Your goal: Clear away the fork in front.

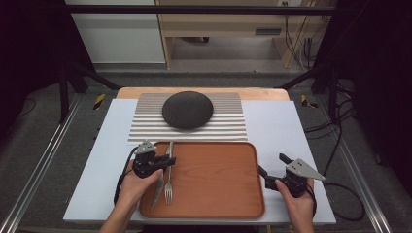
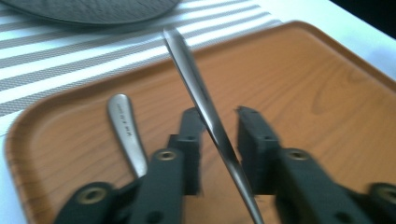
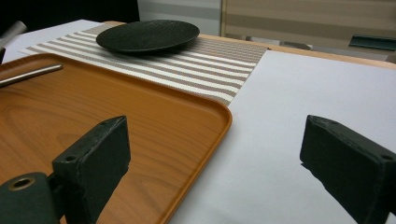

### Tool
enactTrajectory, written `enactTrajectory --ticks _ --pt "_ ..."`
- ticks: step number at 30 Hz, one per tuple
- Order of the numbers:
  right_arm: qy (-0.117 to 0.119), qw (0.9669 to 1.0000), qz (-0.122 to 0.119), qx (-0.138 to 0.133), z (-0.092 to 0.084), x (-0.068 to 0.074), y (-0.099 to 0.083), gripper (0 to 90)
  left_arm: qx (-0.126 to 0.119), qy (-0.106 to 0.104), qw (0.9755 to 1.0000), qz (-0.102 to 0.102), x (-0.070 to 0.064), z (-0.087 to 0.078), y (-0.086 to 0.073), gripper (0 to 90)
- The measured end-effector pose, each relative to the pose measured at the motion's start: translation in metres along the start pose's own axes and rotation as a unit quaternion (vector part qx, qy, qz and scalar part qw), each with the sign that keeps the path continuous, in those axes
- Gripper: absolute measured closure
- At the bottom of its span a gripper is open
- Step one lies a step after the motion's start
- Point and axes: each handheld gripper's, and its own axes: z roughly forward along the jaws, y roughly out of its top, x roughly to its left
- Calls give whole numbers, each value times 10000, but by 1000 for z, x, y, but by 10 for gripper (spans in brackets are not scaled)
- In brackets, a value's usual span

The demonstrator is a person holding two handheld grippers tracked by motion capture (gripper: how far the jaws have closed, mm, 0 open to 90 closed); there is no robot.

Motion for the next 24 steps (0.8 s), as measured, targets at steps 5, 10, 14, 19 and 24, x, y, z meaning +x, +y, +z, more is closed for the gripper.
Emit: enactTrajectory --ticks 5,10,14,19,24 --pt "24 10000 4 -1 0 0 0 83 -368 307 9988 -24 1 -8 2 518" --pt "44 10000 15 -7 0 0 0 79 -679 538 9962 117 -1 -15 5 462" --pt "70 10000 10 11 1 1 0 76 -849 675 9940 106 -2 -19 6 412" --pt "76 10000 4 -1 1 2 0 74 -906 778 9927 170 -4 -19 7 370" --pt "76 10000 0 -20 0 2 0 73 -963 765 9921 259 -9 -19 11 353"
